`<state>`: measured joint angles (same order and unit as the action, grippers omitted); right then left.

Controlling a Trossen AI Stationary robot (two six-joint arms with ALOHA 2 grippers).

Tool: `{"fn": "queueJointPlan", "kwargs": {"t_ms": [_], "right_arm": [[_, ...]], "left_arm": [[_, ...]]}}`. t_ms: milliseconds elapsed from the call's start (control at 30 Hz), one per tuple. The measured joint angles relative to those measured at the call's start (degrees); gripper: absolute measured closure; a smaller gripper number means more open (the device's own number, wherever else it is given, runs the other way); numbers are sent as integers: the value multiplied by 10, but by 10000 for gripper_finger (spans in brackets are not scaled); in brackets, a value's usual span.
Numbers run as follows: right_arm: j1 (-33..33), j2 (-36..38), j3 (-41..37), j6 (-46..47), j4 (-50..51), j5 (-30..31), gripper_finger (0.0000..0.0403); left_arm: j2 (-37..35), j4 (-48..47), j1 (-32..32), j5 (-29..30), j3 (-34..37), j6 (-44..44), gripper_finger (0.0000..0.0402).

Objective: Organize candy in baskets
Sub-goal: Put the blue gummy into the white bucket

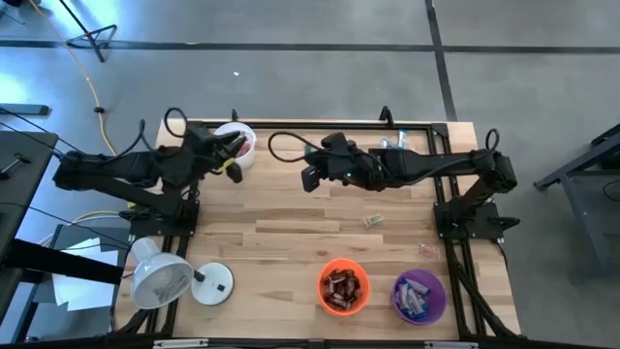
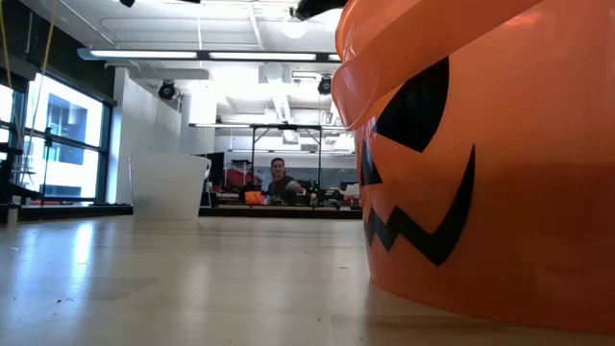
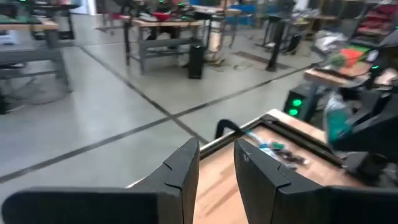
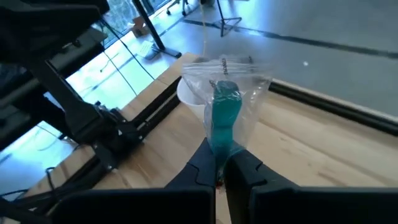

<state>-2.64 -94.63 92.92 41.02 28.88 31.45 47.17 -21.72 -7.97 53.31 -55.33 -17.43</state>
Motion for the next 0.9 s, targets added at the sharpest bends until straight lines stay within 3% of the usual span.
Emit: {"fn": "queueJointPlan", "kwargs": {"t_ms": [300, 533, 733, 800, 900], "right_arm": [[0, 0, 1, -25, -3, 1, 402], [0, 0, 1, -40, -3, 1, 402], [4, 0, 1, -51, -3, 1, 402], [5, 0, 1, -51, -3, 3, 402], [5, 0, 1, -51, -3, 5, 402]], "left_arm": [[40, -12, 1, -4, -54, 88, 313], [30, -10, 1, -150, -75, 117, 313], [28, -3, 1, -366, -75, 138, 313], [30, -3, 1, -396, -75, 154, 313], [33, -4, 1, -384, -75, 161, 313]]}}
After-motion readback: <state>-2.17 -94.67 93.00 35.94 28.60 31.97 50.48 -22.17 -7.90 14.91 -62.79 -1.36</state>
